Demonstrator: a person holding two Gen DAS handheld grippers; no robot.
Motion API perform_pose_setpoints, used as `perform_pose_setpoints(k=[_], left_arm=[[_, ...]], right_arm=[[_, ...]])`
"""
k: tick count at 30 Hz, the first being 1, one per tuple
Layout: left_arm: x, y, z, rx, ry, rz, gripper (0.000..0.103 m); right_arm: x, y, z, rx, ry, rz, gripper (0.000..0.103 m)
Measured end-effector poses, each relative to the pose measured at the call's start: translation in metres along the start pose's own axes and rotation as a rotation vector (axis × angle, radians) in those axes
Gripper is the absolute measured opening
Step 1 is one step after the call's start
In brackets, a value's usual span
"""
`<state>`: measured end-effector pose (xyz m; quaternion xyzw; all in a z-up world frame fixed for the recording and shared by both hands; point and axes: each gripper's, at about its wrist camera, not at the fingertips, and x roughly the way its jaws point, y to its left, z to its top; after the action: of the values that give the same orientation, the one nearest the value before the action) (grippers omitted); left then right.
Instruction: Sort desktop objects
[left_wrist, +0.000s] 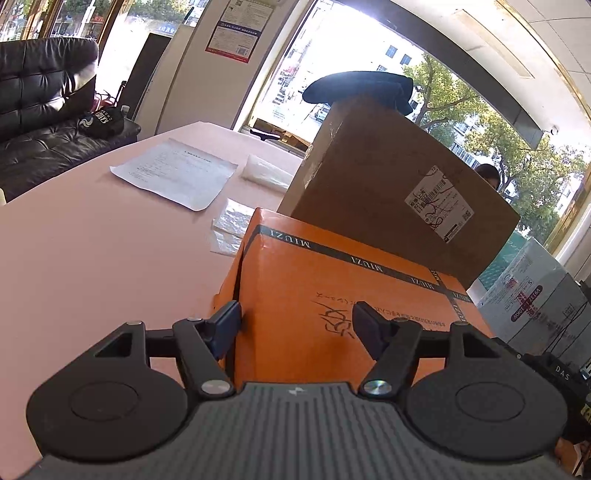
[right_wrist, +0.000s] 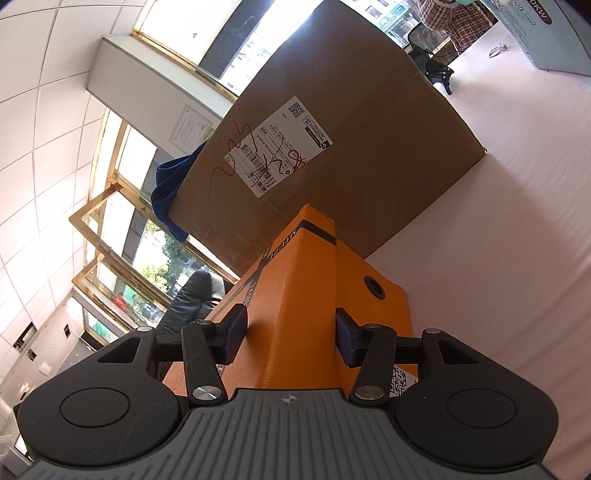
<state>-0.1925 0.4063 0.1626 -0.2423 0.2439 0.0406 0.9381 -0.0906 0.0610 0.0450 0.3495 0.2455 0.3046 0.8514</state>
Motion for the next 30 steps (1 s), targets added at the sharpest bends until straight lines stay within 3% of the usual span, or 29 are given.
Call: perform_pose_setpoints(k=[6,17,22,30], left_arm=[[0.015,0.001,0.013,-0.047,0.035,-0.006,0.064],[0.007,-0.024,0.027,0.026,-0.005,0.065,0.064],[-0.005,-0.023,0.028,0.036,-0.033,0.113,0.065],[0.021,0.004,0.013,-0.041,0.097,0.148,0.064]], right_arm=[[0.007,-0.01,0.002,0.031,0.004,0.005,0.048],[0.015,-0.012,0.016,0.062,0.034,0.078,0.048],[0.021,0.013,0.022,-0.012,0.057,0.084,0.049],[0.023,0.039,0.002,-0.195,0.016,-0.035,0.051]])
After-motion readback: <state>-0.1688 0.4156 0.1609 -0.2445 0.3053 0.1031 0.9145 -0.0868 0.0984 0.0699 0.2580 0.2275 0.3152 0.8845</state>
